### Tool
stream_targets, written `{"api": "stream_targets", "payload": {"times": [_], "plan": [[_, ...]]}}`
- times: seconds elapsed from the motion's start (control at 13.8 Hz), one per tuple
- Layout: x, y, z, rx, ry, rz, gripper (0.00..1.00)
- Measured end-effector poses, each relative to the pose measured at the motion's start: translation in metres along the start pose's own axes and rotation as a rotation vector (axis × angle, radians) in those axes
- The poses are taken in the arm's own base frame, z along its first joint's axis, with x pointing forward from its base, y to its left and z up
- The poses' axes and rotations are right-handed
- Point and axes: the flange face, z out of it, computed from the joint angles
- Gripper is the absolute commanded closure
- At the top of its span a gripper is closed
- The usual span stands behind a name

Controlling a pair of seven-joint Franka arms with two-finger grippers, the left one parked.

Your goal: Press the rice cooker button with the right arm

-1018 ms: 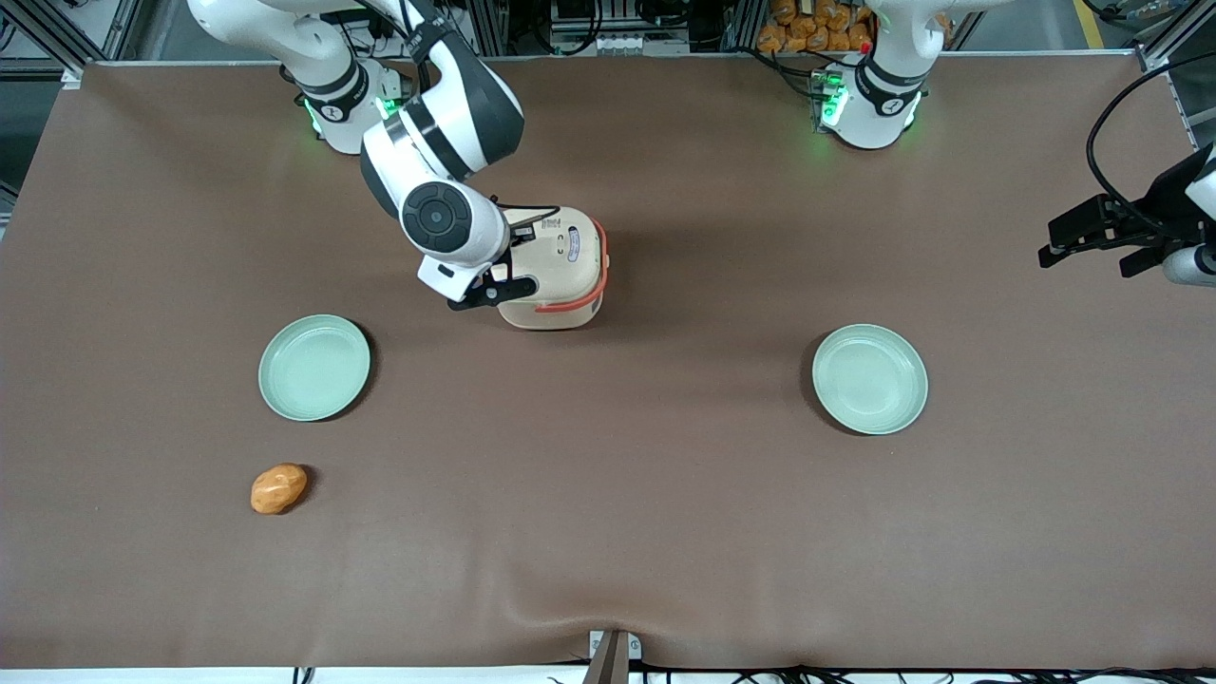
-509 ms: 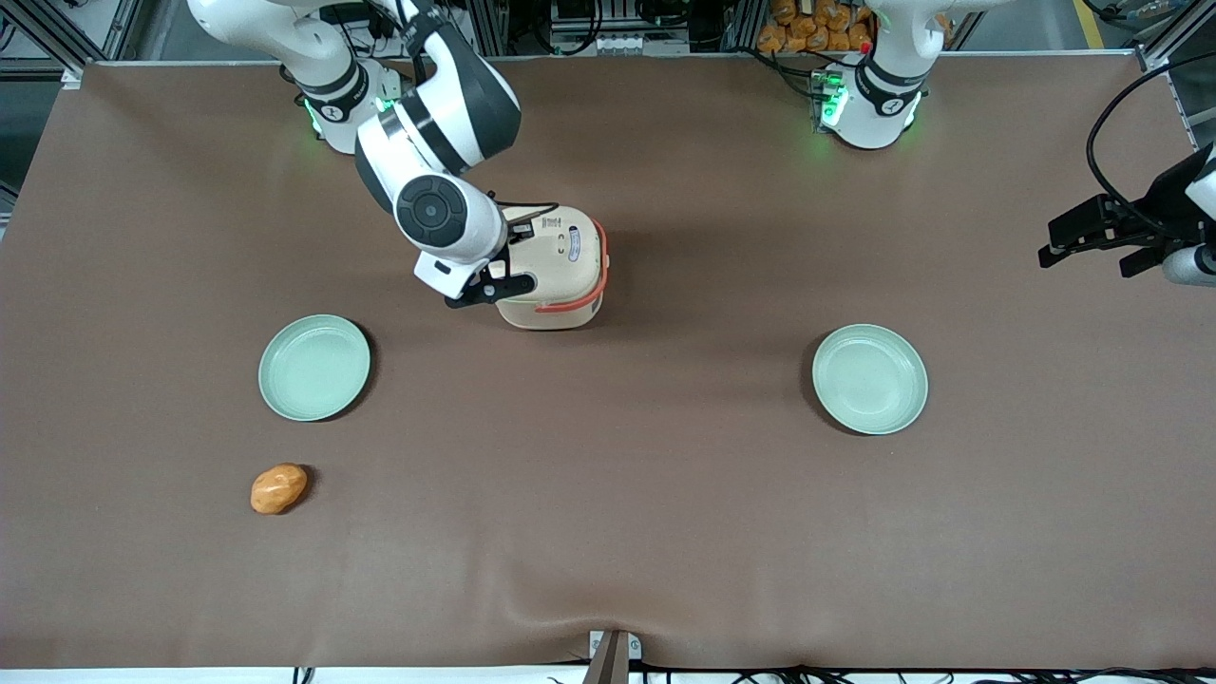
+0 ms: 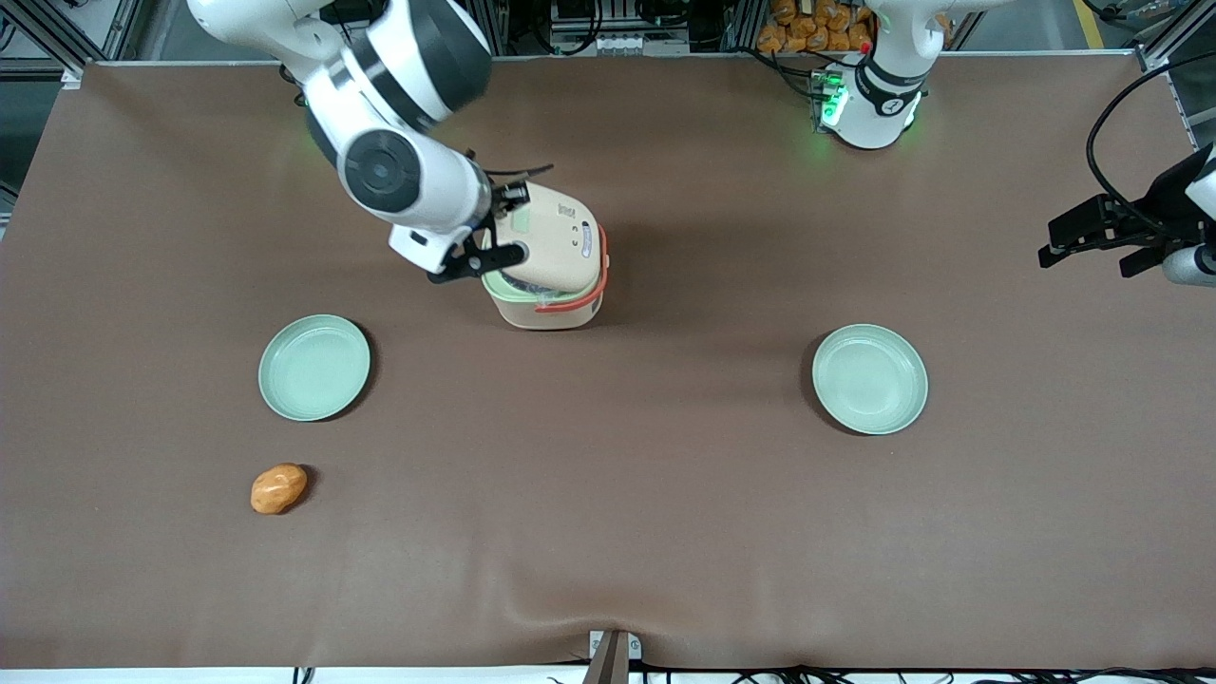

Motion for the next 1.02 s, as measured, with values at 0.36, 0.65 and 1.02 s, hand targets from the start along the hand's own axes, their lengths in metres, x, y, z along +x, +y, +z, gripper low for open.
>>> {"api": "stream_targets", "payload": {"times": [0.36, 0.65, 1.02], "plan": [[-0.035, 0.002, -0.083, 0.1, 0.06, -0.031, 0.25], [-0.042, 0.019, -0.115, 0.1, 0.133, -0.016, 0.0], [-0.053, 0.049, -0.163, -0.104, 0.308, 0.03, 0.0]]}}
